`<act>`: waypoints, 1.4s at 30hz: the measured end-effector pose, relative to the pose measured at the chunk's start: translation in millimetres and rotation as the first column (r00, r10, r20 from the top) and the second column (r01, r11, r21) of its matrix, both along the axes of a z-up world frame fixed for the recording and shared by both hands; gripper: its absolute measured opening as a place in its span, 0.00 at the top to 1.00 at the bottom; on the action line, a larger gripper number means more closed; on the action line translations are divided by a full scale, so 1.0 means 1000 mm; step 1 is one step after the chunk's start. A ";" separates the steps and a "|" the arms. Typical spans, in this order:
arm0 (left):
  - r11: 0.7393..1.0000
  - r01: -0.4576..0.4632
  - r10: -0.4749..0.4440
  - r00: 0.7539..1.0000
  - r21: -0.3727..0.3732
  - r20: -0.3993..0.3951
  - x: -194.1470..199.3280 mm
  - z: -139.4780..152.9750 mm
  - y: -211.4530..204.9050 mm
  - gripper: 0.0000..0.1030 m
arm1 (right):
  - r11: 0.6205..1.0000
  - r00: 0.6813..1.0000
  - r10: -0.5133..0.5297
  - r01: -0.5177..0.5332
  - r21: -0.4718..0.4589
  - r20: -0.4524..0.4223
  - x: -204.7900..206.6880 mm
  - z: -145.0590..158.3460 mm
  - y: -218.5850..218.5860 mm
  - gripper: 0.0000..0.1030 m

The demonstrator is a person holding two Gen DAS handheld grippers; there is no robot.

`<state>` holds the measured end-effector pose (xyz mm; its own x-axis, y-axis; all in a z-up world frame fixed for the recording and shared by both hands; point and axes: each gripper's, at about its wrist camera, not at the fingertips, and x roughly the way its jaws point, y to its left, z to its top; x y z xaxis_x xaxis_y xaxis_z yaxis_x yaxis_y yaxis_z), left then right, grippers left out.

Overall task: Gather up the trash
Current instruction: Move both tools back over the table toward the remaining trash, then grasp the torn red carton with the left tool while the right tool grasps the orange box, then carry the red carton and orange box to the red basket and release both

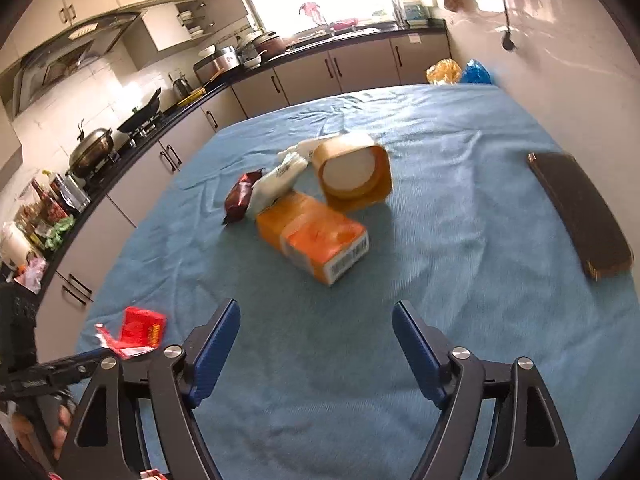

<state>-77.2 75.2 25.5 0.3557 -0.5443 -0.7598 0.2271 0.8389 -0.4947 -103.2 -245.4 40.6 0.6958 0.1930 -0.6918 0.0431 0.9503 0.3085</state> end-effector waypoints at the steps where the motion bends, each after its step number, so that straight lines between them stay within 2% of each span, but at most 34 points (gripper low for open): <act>1: 1.000 0.001 -0.002 1.000 -0.019 -0.011 0.004 0.000 -0.002 0.18 | 1.000 1.000 0.008 -0.008 -0.021 0.003 0.008 0.000 0.000 0.17; 5: 0.998 -0.009 0.007 0.999 -0.062 -0.039 0.017 -0.004 -0.005 0.17 | 0.997 1.000 0.021 -0.021 -0.072 -0.002 0.037 -0.003 -0.003 0.16; 10: 0.995 -0.039 0.033 0.998 -0.096 -0.061 0.029 -0.005 -0.004 0.17 | 0.995 0.998 0.061 -0.064 -0.078 -0.030 0.069 -0.012 -0.001 0.16; 16: 0.999 -0.041 0.041 0.999 -0.006 -0.017 0.027 -0.002 -0.018 0.17 | 0.987 0.989 0.131 -0.136 -0.080 -0.073 0.088 -0.027 0.014 0.16; 17: 0.999 -0.046 0.046 0.999 0.009 -0.005 0.025 -0.002 -0.020 0.23 | 0.986 0.988 0.137 -0.143 -0.085 -0.074 0.088 -0.028 0.017 0.16; 18: 0.998 -0.050 0.050 0.999 0.025 0.005 0.023 -0.002 -0.021 0.44 | 0.985 0.987 0.141 -0.147 -0.085 -0.076 0.088 -0.029 0.020 0.16; 19: 0.998 -0.042 0.042 0.999 0.042 0.004 0.023 -0.004 -0.024 0.70 | 0.985 0.986 0.146 -0.153 -0.085 -0.079 0.087 -0.029 0.023 0.16; 21: 0.998 -0.032 0.033 0.999 0.048 -0.022 0.023 -0.010 -0.026 0.87 | 0.982 0.984 0.154 -0.162 -0.094 -0.087 0.086 -0.031 0.028 0.16; 25: 0.997 -0.049 0.048 0.999 0.053 0.007 0.017 -0.007 -0.023 0.90 | 0.974 0.984 0.142 -0.158 -0.161 -0.104 0.080 -0.033 0.039 0.38; 29: 0.995 -0.059 0.055 0.997 0.077 0.061 0.005 0.004 -0.019 0.93 | 0.978 0.983 0.148 -0.161 -0.135 -0.107 0.072 -0.031 0.040 0.45; 32: 0.993 -0.071 0.061 0.993 0.094 0.104 -0.004 0.015 -0.012 0.93 | 0.983 0.982 0.152 -0.162 -0.086 -0.111 0.062 -0.030 0.041 0.50; 37: 0.986 -0.109 0.084 0.979 0.128 0.187 -0.021 0.030 0.002 0.93 | 0.986 0.981 0.160 -0.163 -0.023 -0.110 0.038 -0.029 0.041 0.50; 42: 0.983 -0.141 0.112 0.969 0.119 0.221 -0.033 0.040 0.018 0.93 | 0.982 0.978 0.183 -0.176 0.073 -0.104 0.013 -0.028 0.044 0.50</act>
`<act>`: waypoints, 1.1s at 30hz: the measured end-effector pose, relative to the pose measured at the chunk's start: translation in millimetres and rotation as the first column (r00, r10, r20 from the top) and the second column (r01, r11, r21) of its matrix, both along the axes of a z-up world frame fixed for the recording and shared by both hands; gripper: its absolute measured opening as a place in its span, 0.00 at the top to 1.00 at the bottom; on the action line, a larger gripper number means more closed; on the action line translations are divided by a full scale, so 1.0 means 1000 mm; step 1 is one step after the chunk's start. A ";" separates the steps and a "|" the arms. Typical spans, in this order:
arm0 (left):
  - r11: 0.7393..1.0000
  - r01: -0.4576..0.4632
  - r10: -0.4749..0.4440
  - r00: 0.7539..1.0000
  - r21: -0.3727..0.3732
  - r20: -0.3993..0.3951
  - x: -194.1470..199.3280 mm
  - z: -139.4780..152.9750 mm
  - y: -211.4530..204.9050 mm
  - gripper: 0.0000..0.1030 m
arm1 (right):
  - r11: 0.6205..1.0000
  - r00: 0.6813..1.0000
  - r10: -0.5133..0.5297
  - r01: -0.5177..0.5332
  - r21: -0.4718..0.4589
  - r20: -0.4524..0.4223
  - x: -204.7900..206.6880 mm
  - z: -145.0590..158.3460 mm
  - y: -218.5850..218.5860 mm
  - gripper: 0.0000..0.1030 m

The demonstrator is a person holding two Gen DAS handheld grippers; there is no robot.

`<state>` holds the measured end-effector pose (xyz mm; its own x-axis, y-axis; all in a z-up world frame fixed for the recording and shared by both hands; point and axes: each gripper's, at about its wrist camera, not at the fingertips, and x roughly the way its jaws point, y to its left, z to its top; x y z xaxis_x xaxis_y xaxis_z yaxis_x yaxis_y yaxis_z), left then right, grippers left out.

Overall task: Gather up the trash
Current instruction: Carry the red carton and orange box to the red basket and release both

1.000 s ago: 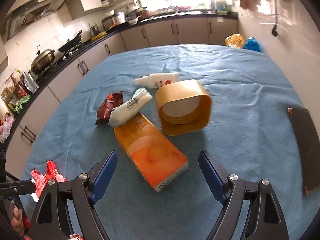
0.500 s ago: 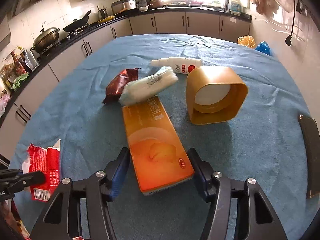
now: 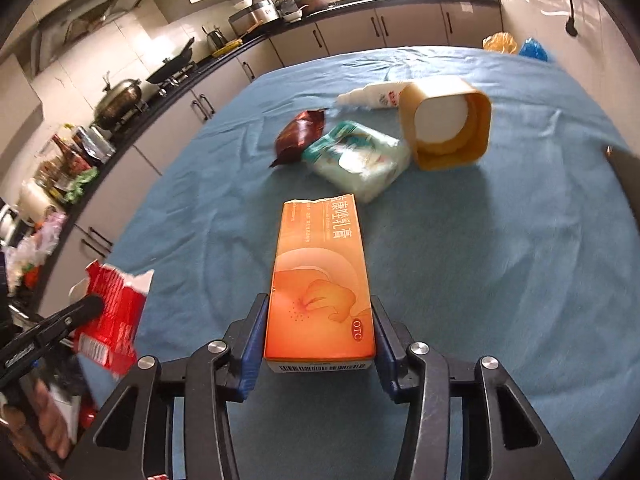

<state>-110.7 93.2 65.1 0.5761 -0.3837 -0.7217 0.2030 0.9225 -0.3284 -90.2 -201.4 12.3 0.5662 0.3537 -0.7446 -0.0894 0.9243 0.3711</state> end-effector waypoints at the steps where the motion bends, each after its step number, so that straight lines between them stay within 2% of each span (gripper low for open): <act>1: 1.000 -0.008 0.008 1.000 -0.003 0.005 -0.002 0.002 0.004 0.93 | 1.000 1.000 0.003 -0.003 0.010 0.001 -0.004 0.001 0.003 0.50; 9: 0.996 -0.088 0.088 0.996 -0.018 0.020 -0.016 0.007 0.037 0.93 | 0.997 0.998 0.048 -0.050 0.064 0.031 -0.029 0.011 0.030 0.50; 19: 0.977 -0.210 0.211 0.977 -0.042 0.022 -0.030 0.003 0.091 0.93 | 0.991 0.990 0.120 -0.124 0.051 0.067 -0.039 0.024 0.081 0.50; 27: 0.948 -0.309 0.311 0.950 -0.080 0.014 -0.037 0.000 0.140 0.93 | 0.978 0.978 0.196 -0.200 0.054 0.072 -0.037 0.029 0.129 0.50; 33: 0.911 -0.399 0.403 0.915 -0.100 0.018 -0.043 -0.003 0.185 0.93 | 0.961 0.960 0.271 -0.274 0.042 0.067 -0.028 0.028 0.174 0.50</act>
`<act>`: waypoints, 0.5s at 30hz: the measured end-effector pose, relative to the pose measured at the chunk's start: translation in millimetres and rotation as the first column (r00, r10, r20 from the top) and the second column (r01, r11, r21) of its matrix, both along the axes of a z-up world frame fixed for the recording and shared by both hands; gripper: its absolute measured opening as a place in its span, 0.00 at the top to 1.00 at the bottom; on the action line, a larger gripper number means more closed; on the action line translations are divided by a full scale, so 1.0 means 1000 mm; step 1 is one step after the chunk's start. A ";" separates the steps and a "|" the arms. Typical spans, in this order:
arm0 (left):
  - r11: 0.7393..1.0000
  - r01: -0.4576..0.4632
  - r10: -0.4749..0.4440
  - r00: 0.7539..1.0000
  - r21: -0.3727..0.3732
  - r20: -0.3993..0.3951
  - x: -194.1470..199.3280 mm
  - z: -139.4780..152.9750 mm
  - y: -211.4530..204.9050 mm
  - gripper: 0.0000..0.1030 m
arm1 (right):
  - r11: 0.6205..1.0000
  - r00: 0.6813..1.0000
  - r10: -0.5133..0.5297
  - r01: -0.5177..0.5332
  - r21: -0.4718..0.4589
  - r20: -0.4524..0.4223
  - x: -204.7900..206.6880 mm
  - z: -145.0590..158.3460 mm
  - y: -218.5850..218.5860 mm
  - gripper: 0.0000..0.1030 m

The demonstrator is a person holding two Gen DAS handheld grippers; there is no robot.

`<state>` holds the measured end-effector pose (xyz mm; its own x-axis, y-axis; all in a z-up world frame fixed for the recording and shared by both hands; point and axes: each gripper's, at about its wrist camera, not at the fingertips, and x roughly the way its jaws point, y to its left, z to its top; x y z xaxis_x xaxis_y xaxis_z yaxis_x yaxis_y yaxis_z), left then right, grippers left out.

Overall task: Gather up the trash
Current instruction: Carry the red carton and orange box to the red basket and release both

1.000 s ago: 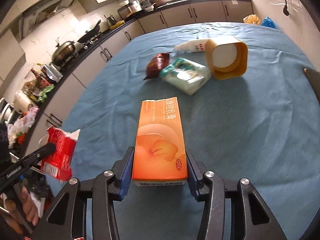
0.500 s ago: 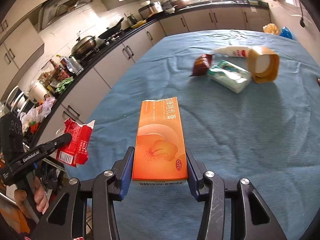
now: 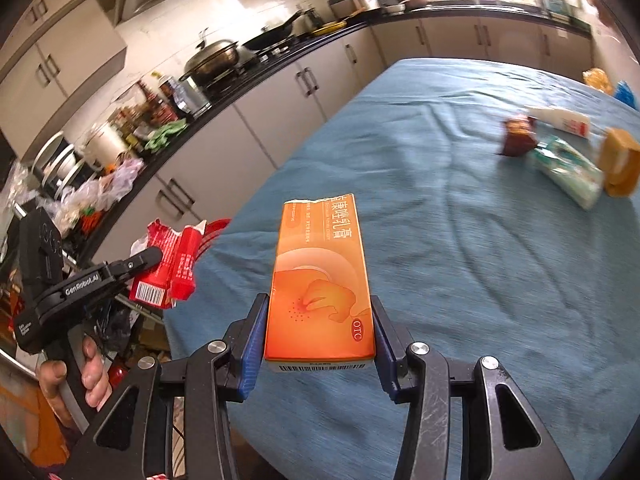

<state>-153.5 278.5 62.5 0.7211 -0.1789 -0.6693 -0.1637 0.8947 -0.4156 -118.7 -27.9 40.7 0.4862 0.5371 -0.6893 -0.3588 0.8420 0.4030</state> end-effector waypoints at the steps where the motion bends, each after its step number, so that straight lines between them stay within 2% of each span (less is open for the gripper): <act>1: 1.000 -0.014 0.014 1.000 -0.003 0.000 -0.001 -0.001 0.007 0.93 | 1.000 1.000 0.013 -0.013 -0.002 -0.001 0.002 0.000 0.008 0.50; 7: 0.994 -0.105 0.105 0.994 0.003 -0.016 -0.003 -0.012 0.052 0.93 | 0.995 0.995 0.103 -0.103 -0.014 -0.009 0.015 -0.003 0.057 0.50; 15: 0.986 -0.165 0.164 0.985 -0.004 -0.049 -0.002 -0.028 0.089 0.93 | 0.981 0.981 0.192 -0.192 -0.014 -0.019 0.034 -0.006 0.121 0.50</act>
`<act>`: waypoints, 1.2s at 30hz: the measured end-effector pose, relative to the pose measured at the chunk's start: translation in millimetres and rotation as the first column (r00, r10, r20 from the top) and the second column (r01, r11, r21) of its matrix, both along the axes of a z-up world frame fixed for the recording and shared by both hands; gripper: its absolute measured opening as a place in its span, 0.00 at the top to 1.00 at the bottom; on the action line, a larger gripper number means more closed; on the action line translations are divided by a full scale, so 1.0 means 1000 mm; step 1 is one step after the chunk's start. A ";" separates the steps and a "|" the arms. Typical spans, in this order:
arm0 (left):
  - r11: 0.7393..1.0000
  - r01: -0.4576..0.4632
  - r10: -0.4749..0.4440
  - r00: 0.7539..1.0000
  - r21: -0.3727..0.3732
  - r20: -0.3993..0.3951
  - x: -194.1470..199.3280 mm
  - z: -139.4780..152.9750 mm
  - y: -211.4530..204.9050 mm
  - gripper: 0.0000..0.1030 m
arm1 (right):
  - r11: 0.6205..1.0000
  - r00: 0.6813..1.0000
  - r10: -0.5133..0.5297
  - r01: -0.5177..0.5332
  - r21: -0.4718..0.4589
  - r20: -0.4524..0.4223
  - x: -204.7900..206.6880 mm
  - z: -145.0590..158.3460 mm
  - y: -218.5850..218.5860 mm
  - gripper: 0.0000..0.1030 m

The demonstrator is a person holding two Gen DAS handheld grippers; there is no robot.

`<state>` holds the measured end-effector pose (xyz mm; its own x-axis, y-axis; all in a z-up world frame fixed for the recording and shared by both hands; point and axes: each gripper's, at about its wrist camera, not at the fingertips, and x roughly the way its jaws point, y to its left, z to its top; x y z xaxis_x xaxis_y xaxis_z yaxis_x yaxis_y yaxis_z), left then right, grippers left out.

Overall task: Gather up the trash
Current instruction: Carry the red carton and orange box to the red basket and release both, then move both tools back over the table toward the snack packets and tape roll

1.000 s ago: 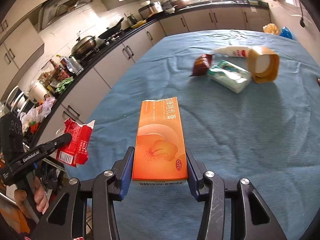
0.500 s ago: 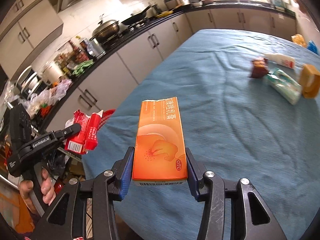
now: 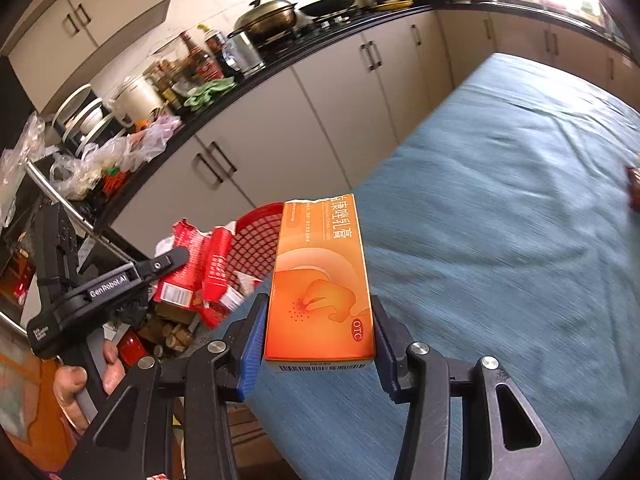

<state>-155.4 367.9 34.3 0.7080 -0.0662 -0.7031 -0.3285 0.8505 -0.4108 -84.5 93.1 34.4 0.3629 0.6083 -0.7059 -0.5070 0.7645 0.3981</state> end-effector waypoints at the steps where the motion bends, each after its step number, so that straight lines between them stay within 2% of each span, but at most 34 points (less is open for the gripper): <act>1: 1.000 -0.008 0.008 1.000 0.000 -0.004 0.001 -0.002 0.005 0.93 | 1.000 1.000 0.009 -0.009 -0.001 -0.001 0.002 -0.001 0.006 0.50; 7: 0.999 -0.034 0.034 0.999 -0.020 -0.012 0.002 -0.011 0.022 0.93 | 0.999 0.999 0.050 -0.050 -0.008 -0.011 0.017 -0.006 0.044 0.50; 9: 0.999 -0.035 0.034 0.999 -0.021 -0.014 0.002 -0.012 0.024 0.89 | 0.998 0.998 0.064 -0.064 -0.009 -0.007 0.021 -0.006 0.055 0.49; 11: 0.999 -0.036 0.035 0.999 -0.029 -0.012 0.002 -0.012 0.026 0.75 | 0.997 0.997 0.082 -0.082 -0.006 -0.008 0.024 -0.007 0.067 0.47; 12: 0.999 -0.039 0.039 0.999 -0.029 -0.008 0.002 -0.012 0.026 0.63 | 0.996 0.996 0.086 -0.086 -0.002 -0.012 0.026 -0.008 0.072 0.45; 13: 0.999 -0.044 0.044 0.999 -0.024 -0.001 0.000 -0.011 0.026 0.56 | 0.996 0.996 0.092 -0.092 0.007 -0.020 0.028 -0.010 0.076 0.41; 19: 0.998 -0.052 0.052 0.999 0.027 0.010 -0.002 -0.005 0.022 0.41 | 0.997 0.996 0.082 -0.082 0.009 -0.020 0.027 -0.012 0.075 0.36; 22: 0.996 -0.056 0.056 0.998 0.065 0.011 -0.002 -0.002 0.015 0.38 | 0.998 0.998 0.060 -0.060 0.003 -0.022 0.025 -0.013 0.065 0.34; 26: 0.987 -0.056 0.056 0.998 0.150 0.002 -0.001 0.002 0.002 0.35 | 1.000 0.999 0.022 -0.022 -0.001 -0.028 0.024 -0.014 0.047 0.32; 31: 0.965 -0.054 0.057 0.998 0.257 -0.004 -0.002 0.009 -0.017 0.31 | 1.000 0.999 -0.011 0.011 0.005 -0.034 0.020 -0.015 0.031 0.31; 36: 0.946 -0.045 0.052 0.999 0.322 -0.012 -0.002 0.014 -0.032 0.30 | 1.000 0.999 -0.025 0.025 0.006 -0.034 0.014 -0.015 0.020 0.31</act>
